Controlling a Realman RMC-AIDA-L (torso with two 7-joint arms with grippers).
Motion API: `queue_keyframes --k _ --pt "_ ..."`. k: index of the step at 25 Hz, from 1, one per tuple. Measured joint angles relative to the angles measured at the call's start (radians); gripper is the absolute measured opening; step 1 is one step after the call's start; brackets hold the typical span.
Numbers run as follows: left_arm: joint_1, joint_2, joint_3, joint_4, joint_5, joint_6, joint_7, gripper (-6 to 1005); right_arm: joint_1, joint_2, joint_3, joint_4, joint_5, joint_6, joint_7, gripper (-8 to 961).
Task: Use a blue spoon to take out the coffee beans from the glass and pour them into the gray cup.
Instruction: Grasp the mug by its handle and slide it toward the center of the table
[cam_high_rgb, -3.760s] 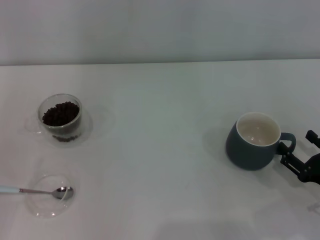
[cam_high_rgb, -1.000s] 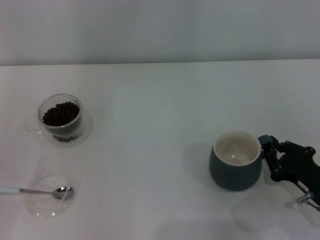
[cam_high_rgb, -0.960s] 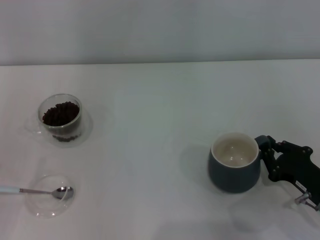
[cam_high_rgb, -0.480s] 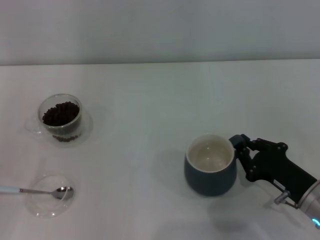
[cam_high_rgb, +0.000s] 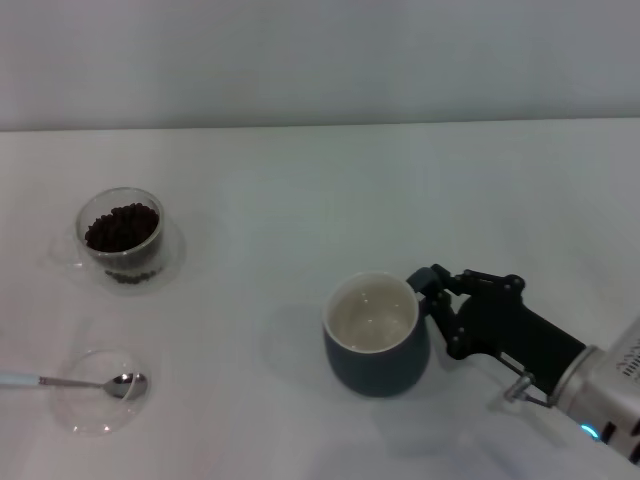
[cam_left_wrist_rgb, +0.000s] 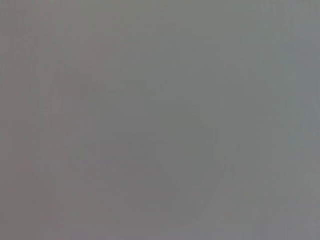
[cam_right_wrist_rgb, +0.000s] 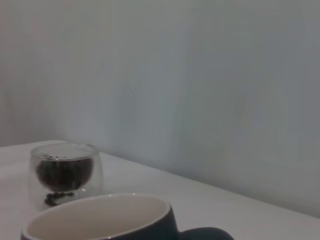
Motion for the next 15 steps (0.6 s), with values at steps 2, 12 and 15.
queue_keyframes --k 2,12,15 --pt "-0.003 0.000 0.000 -0.004 0.000 0.000 0.000 872 0.015 0.002 -0.013 -0.007 0.001 0.009 0.000 127" --pt "-0.006 0.000 0.000 -0.009 0.000 0.000 0.000 871 0.063 0.004 -0.053 -0.029 0.003 0.067 0.000 127" --pt "-0.004 -0.001 0.000 -0.009 -0.001 0.000 0.000 871 0.068 0.004 -0.062 -0.023 0.002 0.071 0.000 127"
